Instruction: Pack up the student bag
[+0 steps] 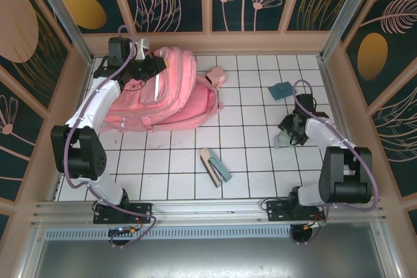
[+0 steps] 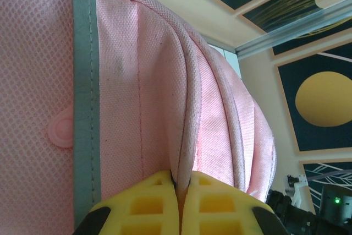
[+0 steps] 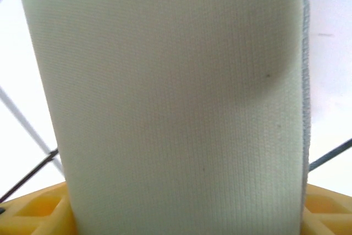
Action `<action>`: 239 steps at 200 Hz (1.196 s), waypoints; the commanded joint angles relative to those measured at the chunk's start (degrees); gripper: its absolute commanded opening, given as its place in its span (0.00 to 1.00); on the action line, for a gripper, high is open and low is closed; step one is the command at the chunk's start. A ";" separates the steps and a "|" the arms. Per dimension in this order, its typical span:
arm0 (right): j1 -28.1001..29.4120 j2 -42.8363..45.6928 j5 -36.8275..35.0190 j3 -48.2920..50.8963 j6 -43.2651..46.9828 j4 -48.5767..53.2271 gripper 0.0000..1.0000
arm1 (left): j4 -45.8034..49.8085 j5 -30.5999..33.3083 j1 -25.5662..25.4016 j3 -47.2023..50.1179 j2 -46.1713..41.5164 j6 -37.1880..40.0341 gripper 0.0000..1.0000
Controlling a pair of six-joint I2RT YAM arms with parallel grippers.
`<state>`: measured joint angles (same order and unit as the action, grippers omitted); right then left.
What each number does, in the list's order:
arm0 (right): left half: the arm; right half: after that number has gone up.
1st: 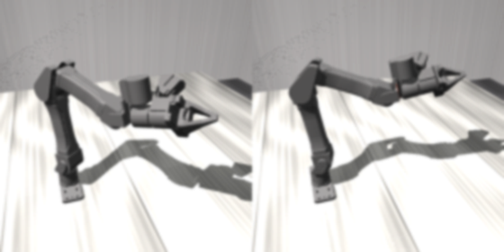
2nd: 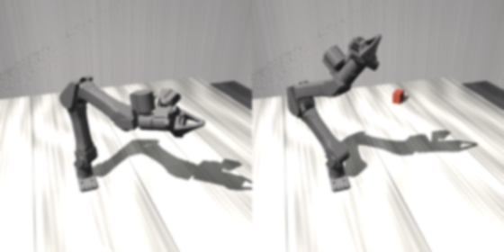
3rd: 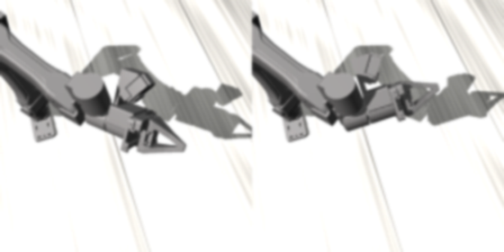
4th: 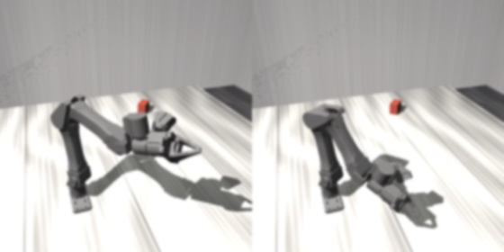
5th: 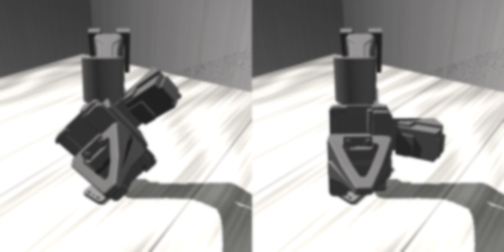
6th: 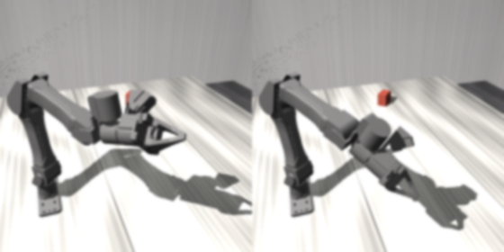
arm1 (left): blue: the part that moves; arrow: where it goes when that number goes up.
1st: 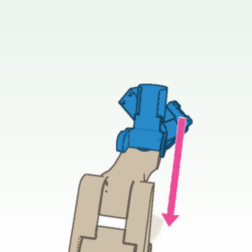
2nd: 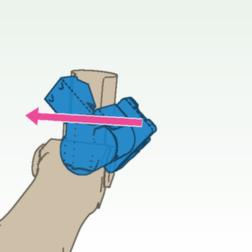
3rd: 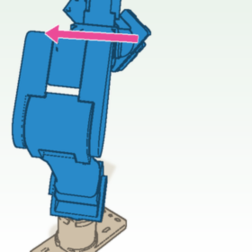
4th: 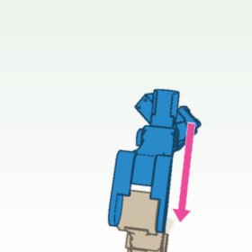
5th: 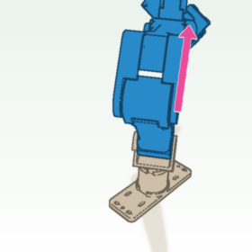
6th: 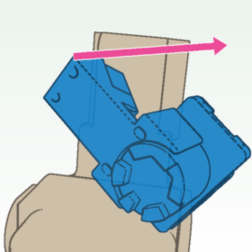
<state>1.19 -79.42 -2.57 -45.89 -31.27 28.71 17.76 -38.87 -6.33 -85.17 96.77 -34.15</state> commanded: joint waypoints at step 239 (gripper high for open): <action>39.64 -47.35 20.33 -56.17 -21.86 -23.39 0.67 | -12.13 -10.91 0.10 -5.00 -1.69 -10.20 0.00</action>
<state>39.40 -122.28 14.98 -95.11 -50.72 5.87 13.54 -45.15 -6.07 -85.67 96.79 -42.35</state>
